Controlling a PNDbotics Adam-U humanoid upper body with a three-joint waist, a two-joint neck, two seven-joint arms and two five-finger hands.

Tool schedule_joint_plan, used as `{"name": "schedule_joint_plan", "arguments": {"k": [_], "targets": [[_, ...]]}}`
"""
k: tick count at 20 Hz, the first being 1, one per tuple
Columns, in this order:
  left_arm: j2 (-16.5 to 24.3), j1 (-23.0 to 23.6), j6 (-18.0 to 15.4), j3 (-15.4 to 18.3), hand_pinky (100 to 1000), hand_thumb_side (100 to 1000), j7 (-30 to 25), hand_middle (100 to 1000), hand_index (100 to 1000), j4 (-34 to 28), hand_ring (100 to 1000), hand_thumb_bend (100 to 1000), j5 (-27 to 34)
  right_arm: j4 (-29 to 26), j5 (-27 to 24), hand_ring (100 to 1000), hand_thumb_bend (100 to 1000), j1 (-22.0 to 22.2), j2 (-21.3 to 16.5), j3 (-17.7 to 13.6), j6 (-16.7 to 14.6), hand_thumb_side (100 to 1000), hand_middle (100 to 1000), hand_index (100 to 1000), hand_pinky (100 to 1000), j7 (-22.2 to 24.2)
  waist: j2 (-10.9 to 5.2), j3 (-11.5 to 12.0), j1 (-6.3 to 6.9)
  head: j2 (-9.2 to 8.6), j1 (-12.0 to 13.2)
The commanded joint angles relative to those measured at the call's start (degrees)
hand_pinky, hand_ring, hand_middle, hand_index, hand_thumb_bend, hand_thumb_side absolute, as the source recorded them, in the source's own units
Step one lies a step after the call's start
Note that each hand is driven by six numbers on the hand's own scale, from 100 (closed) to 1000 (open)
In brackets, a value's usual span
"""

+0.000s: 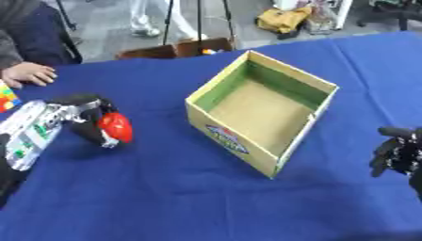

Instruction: Pick up objects on the table and place them in the box.

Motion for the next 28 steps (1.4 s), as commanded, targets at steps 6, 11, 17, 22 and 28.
{"name": "schedule_joint_plan", "arguments": {"k": [6,11,17,22,28], "targets": [[-0.46,-1.62,-0.87,-0.84,545,380,0.7,599,783,1.75,523,487,-1.41,-0.59,0.34,512,100,-0.41,-1.0,-0.02,-0.12,1000,516,797,436,0.21,-0.78,0.04,-0.14,0.22,0.02],[-0.6,-1.95,-0.45,-0.43,387,335,2.9,483,659,1.94,404,222,-1.56,-0.51,0.36,512,100,-0.45,-1.02,-0.04,-0.14,1000,516,798,436,0.19,-0.83,0.02,-0.19,0.12,0.05],[2.0,-4.78,-0.14,0.34,365,345,1.35,467,644,-1.97,385,189,0.06,-0.43,0.41,512,100,-0.42,-1.17,-0.04,-0.15,1000,516,798,436,0.19,-1.03,0.07,-0.08,0.0,-0.18],[1.42,-11.46,-0.46,0.07,363,355,-0.98,459,641,-5.38,376,191,-0.72,-0.35,0.39,512,100,-0.49,-1.29,0.21,-0.21,1000,516,798,436,0.44,-1.13,-0.34,-0.08,-0.14,0.12],[-6.82,-20.11,-2.63,-1.72,370,358,-2.65,463,646,-2.47,381,169,-4.59,-0.36,0.05,512,100,-1.12,-1.51,1.46,-0.05,1000,516,798,436,1.72,-0.86,-2.86,0.67,-1.01,2.1]]}}
